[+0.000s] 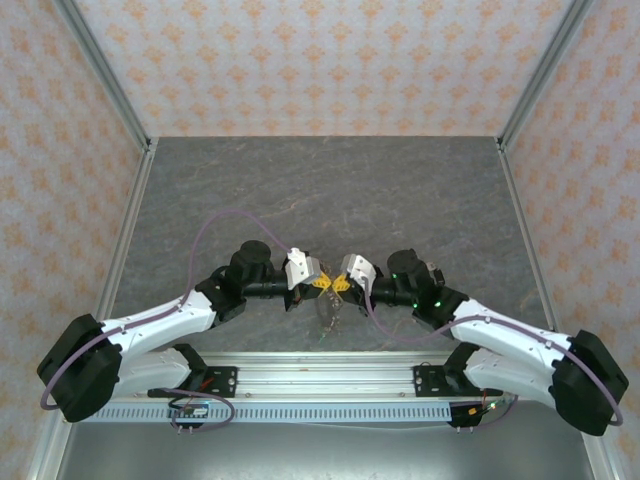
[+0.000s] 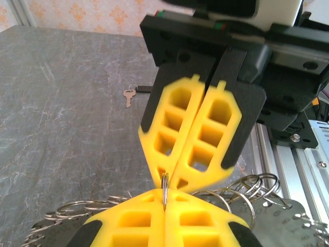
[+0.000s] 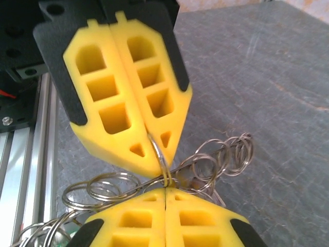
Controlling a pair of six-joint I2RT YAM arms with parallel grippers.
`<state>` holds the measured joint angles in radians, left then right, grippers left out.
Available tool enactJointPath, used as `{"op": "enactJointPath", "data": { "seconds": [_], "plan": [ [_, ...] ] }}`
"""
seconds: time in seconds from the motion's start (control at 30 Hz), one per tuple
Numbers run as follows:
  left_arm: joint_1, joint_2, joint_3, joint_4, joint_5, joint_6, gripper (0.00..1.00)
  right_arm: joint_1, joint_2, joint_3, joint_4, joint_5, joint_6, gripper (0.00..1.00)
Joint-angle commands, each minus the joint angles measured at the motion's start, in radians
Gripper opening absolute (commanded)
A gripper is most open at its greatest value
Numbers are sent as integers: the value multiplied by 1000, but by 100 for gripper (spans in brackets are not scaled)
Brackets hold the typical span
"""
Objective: Put the keys on the keyring
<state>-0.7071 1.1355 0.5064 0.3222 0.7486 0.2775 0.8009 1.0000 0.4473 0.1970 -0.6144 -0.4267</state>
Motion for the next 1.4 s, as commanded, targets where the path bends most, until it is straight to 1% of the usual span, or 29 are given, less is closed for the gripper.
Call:
{"op": "enactJointPath", "data": {
  "seconds": [0.0, 0.27, 0.5, 0.97, 1.07, 1.17, 1.3, 1.37],
  "plan": [
    [-5, -1, 24, 74, 18, -11, 0, 9, 26, 33, 55, -49, 15, 6],
    [-4, -14, 31, 12, -8, 14, 0, 9, -30, 31, 6, 67, -38, 9],
    [-4, -13, 37, -39, -50, 46, 0, 9, -95, 6, -7, 166, -46, 12],
    [-5, -26, 36, -82, -73, 59, 0, 9, -112, -5, -17, 156, -66, 12],
    [-5, -31, 52, -131, -123, 76, 0, 9, -115, -14, -13, 168, -65, 12],
    [-4, -47, 47, -138, -144, 92, 0, 9, -121, -22, -13, 179, -65, 12],
    [-5, -67, 89, -248, -185, 121, 0, 9, -137, -26, -16, 185, -68, 12],
    [-5, -88, 92, -276, -215, 134, 0, 9, -144, -31, -13, 192, -72, 12]
  ]
}}
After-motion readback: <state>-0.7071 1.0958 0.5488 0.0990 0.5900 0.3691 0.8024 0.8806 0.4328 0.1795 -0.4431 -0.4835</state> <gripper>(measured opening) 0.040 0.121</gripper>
